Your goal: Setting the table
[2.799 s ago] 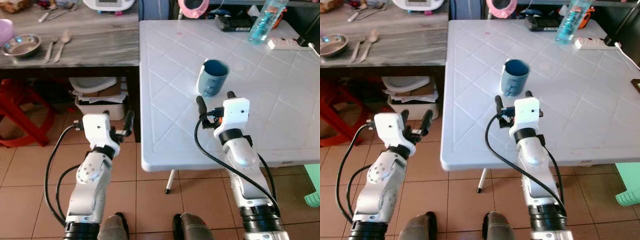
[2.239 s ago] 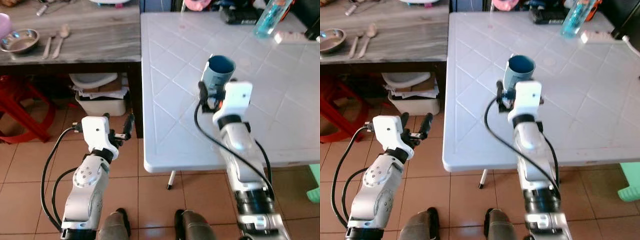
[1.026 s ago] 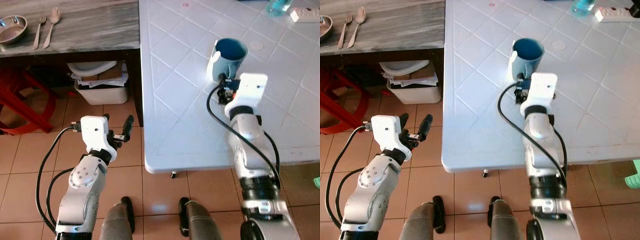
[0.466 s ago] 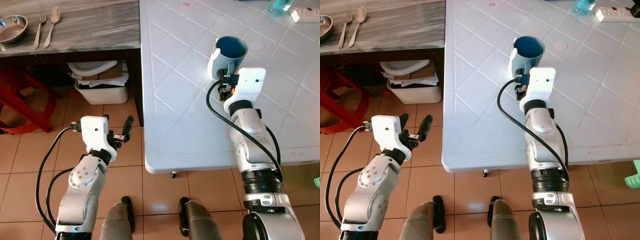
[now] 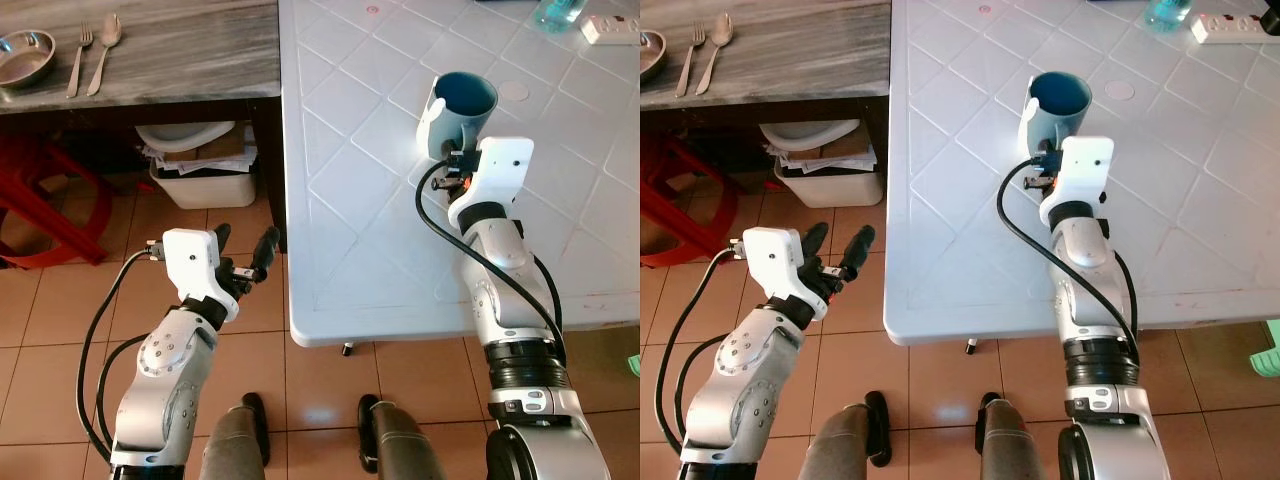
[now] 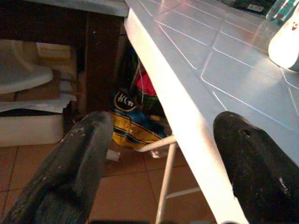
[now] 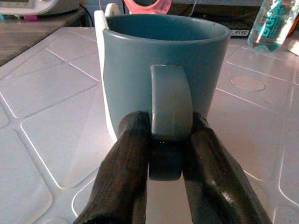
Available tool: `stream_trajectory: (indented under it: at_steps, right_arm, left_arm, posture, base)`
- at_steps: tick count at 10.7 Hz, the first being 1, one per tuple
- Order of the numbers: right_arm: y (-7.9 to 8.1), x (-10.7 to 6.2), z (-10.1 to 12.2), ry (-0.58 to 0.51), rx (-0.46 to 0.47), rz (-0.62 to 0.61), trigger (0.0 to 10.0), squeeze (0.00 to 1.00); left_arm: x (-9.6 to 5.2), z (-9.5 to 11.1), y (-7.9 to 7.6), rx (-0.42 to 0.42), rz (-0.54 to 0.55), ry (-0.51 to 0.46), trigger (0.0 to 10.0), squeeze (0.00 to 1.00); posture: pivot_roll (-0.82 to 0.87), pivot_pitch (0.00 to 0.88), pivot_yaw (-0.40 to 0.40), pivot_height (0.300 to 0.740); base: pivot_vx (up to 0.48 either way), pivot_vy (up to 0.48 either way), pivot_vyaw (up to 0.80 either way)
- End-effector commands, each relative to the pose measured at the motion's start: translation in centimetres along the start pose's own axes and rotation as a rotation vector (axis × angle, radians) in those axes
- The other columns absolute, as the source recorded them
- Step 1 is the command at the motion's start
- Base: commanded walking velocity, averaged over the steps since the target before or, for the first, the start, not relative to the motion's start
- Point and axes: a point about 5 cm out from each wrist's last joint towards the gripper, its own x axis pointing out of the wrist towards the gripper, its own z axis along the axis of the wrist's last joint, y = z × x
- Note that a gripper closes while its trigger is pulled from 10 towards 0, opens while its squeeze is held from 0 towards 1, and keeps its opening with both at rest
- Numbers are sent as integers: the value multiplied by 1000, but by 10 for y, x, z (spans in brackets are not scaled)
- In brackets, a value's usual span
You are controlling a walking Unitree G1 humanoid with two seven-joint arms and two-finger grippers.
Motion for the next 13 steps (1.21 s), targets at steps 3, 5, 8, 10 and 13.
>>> stream_trajectory:
  at_steps: [3,5,8,10,13]
  right_arm:
    - [0,-5,-9,31,19,2,0,0]
    - [-1,-8,-8,20,18,-5,0,0]
    - [5,-22,-6,-19,34,8,0,0]
    - [12,-30,-5,-36,27,26,0,0]
    - [19,-37,-4,-53,3,53,0,0]
  left_arm:
    - [-5,-1,-2,-8,-16,7,10000,0]
    - [-5,-7,3,30,42,40,10000,0]
    - [-2,-9,5,43,71,37,10000,0]
    - [2,-8,7,46,85,26,10000,0]
    - [6,-7,8,44,99,7,10000,0]
  posture:
    - [-22,266,32,740]
    - [-24,256,25,740]
    - [-27,233,15,740]
    - [-33,229,10,740]
    - [-40,217,9,740]
  base:
    - [0,0,0]
    - [0,0,0]
    - [0,102,0]
    - [0,480,0]
    - [0,479,0]
